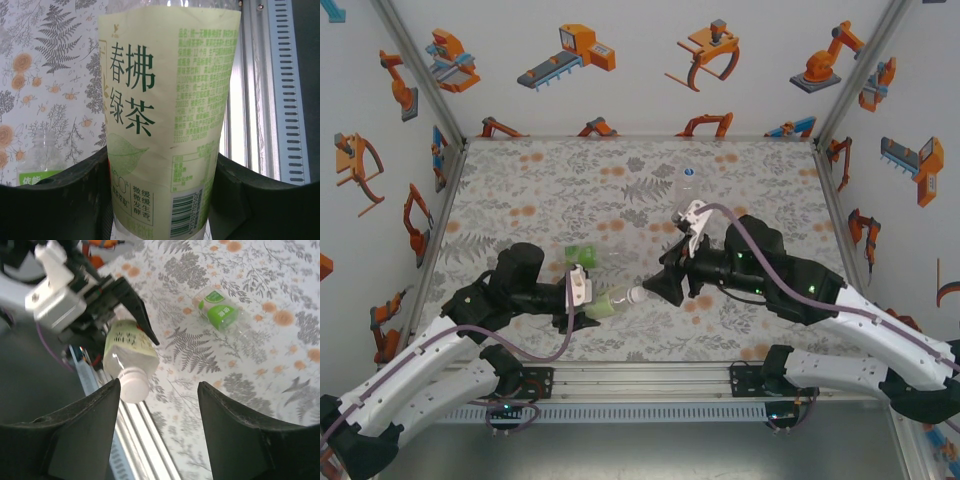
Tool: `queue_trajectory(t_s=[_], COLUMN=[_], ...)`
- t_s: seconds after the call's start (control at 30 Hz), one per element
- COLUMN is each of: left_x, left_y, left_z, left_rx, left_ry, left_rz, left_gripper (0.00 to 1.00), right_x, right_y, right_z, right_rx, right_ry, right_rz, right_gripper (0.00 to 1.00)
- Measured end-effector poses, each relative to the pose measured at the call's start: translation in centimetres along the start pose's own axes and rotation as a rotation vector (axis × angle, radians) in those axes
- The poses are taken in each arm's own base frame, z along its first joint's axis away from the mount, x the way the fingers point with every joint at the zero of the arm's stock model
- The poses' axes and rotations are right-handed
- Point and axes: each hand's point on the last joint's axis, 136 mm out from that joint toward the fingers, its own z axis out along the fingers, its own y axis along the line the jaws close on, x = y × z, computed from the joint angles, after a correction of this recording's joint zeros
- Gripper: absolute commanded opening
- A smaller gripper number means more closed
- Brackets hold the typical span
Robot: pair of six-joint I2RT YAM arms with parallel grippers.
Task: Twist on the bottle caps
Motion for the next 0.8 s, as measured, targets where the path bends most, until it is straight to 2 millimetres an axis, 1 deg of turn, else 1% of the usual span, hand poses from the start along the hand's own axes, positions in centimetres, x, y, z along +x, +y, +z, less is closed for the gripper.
queue_trajectory(t_s=[0.13,0.27,0.57,0.8], left_x=[-0.1,-0.3,-0.7,-0.7], left_y=[-0.1,-0.3,-0.7,-0.8], left_z=[-0.1,-0.2,-0.4,-0.3], left_rx=[0.003,0.011,0.018,0.025], left_ry=[-0.007,-0.017,-0.032,-0.032], left_rz=[0.006,0.011,0.025,0.026], left_gripper=[0.00,0.00,0.00,0.00], right_x=[1.0,1.8,1.9,2.8], right_y=[1.6,2.7,3.8,4.6], right_z=[-0.1,-0.1,-0.6,-1.0], right_rx=[-0.100,-0.176,-0.242,-0.299], right_ry=[0.048,0.067,0.029,0.005], right_rz=[-0.200,-0.332,-0.475,-0.559], right_gripper=[0.54,0.54,0.55,0.55])
